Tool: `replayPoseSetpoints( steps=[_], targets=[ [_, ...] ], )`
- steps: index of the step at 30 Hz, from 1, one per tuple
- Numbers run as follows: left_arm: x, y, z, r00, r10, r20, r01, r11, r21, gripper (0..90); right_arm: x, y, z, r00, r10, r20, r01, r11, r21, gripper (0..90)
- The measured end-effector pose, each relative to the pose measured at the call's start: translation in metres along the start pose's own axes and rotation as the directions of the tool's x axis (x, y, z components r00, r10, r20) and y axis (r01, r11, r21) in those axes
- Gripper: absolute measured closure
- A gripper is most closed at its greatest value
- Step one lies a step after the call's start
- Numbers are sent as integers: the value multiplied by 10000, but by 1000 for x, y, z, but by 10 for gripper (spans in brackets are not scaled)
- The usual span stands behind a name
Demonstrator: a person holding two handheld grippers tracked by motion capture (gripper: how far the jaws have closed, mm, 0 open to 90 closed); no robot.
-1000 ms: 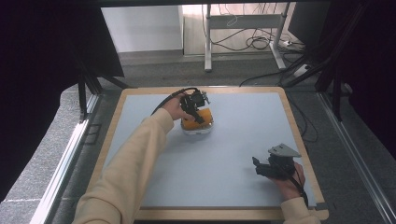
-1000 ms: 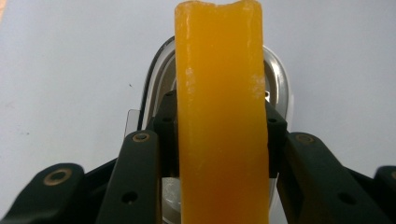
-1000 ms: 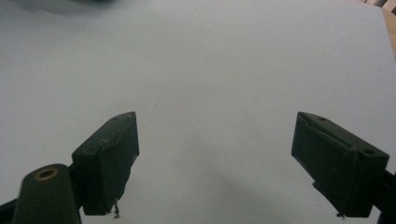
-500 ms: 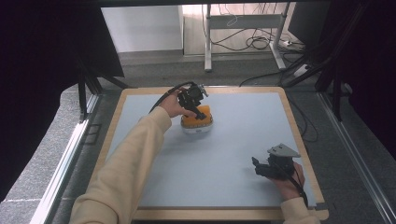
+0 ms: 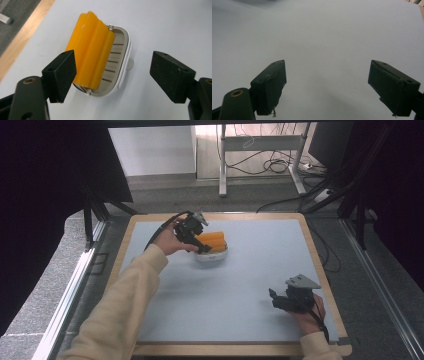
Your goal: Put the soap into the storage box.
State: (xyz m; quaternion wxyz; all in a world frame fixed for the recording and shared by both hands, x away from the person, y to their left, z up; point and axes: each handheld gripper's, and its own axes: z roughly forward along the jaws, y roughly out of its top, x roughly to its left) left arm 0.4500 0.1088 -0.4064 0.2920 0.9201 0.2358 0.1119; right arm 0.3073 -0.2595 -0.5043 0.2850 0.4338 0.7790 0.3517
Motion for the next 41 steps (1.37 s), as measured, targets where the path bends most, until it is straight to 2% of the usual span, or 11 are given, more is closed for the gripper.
replayPoseSetpoints(
  steps=[5,11,13,16,17,23,27,30,32,38,41],
  targets=[
    [-17,-25,-18,9988,-464,-146,456,9977,-509,186,2,0,0,10000,-18,-5,18,10000,-4,155],
    [-43,-60,-27,9952,-951,-227,933,9931,-708,170,2,1,-1,10000,8,-10,-8,10000,0,155],
    [-51,-73,-27,9904,-1372,-183,1349,9866,-923,168,3,1,-1,10000,-8,-10,8,10000,-25,155],
    [-58,-95,-27,9844,-1693,-488,1641,9818,-957,168,4,1,-1,10000,-29,-33,29,10000,2,155],
    [-60,-104,-27,9787,-1974,-560,1910,9762,-1026,168,4,1,-1,10000,-47,-28,47,10000,4,155],
    [-70,-141,-23,9645,-2529,-764,2456,9648,-939,172,4,1,-1,10000,-40,-29,40,10000,-1,155],
    [-75,-160,-21,9506,-3066,-487,2992,9467,-1189,171,4,1,-1,10000,-22,-15,22,10000,7,155],
    [-77,-169,-18,9483,-3105,-652,3040,9481,-931,177,4,1,-1,10000,-56,-11,56,10000,-9,155],
    [-77,-173,-18,9418,-3307,-603,3237,9406,-1029,180,4,1,-1,10000,-71,-4,71,10000,-23,155],
    [-78,-173,-18,9437,-3181,-913,3087,9455,-1036,181,3,1,-2,10000,-68,15,68,9999,-138,155],
    [-77,-173,-21,9415,-3259,-854,3143,9410,-1256,181,2,2,-3,10000,-62,-2,62,9997,-220,155]
  ],
)
